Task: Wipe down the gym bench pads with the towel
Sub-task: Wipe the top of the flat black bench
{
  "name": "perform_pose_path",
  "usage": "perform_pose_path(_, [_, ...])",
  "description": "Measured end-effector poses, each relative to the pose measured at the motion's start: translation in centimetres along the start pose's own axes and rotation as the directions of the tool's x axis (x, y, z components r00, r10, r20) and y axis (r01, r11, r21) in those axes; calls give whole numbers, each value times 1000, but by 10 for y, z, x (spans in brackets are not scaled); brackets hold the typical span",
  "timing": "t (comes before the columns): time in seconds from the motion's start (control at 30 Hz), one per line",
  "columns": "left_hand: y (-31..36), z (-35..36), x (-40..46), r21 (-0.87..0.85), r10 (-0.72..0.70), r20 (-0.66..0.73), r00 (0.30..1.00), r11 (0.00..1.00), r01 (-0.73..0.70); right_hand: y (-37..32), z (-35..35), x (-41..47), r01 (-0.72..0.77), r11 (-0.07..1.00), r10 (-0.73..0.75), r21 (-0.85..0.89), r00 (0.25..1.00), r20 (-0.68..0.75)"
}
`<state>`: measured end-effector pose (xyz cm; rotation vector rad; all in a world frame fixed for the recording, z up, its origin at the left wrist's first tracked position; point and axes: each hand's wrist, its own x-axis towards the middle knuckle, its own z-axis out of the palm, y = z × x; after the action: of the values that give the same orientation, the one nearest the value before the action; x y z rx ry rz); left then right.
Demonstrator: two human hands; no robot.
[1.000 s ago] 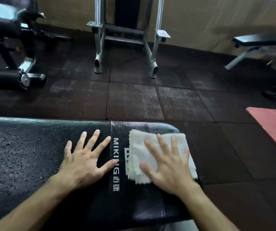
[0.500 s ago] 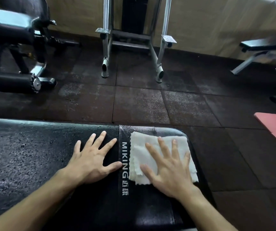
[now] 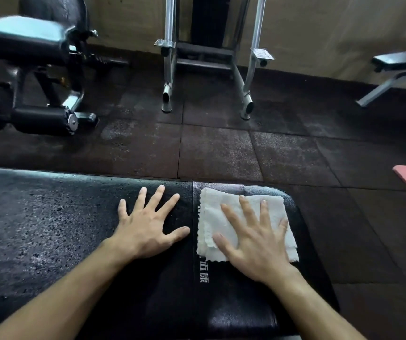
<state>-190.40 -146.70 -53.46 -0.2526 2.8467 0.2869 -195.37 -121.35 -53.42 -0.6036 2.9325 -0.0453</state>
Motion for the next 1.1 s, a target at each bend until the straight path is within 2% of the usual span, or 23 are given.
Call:
perform_pose_path(0.2, [-1, -2, 5, -1, -3, -11, 1000, 1000, 3, -10, -20, 62, -54, 988, 45, 144, 997, 64])
perform_pose_path(0.37, [-1, 3, 2, 8, 6, -30, 1000, 1000, -6, -10, -5, 31, -28, 998, 30, 53, 999, -39])
perform_pose_path(0.6, [-2, -2, 7, -32, -9, 10, 1000, 999, 9, -22, -25, 95, -71, 987, 61, 142, 995, 75])
perform_pose_path(0.73, [-3, 3, 4, -30, -2, -22, 1000, 1000, 1, -22, -14, 60, -23, 994, 26, 109, 999, -29])
perform_pose_path(0.83, [-4, 3, 5, -28, 3, -27, 1000, 1000, -3, -21, -5, 28, 0, 997, 4, 73, 999, -52])
perform_pose_path(1.1, [-7, -1, 8, -86, 29, -3, 1000, 996, -29, -25, -22, 93, -54, 989, 44, 139, 996, 76])
